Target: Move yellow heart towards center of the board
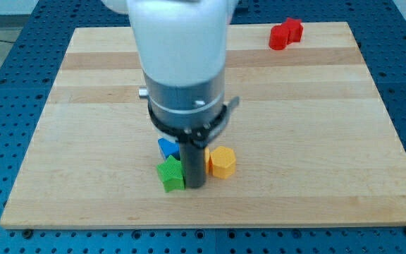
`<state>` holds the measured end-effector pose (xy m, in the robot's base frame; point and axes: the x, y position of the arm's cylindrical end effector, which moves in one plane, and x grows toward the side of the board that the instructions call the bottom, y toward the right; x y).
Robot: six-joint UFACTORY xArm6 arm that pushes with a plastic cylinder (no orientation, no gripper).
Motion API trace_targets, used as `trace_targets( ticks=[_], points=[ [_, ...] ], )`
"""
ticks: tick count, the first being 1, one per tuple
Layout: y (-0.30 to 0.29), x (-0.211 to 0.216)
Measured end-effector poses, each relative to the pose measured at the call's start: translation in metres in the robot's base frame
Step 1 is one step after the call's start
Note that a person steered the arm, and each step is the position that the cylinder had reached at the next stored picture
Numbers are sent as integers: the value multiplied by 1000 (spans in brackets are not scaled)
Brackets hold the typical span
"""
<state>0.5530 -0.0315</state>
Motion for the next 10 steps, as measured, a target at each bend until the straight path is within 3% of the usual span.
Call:
trace_targets(
  ticks=[1, 2, 3, 4, 5, 7, 8, 10],
  points=[
    [-6, -44],
    [-21, -57],
    [14, -70],
    [25, -47],
    [93, -71],
    [158, -116],
    [155, -127],
    [72, -127]
  ],
)
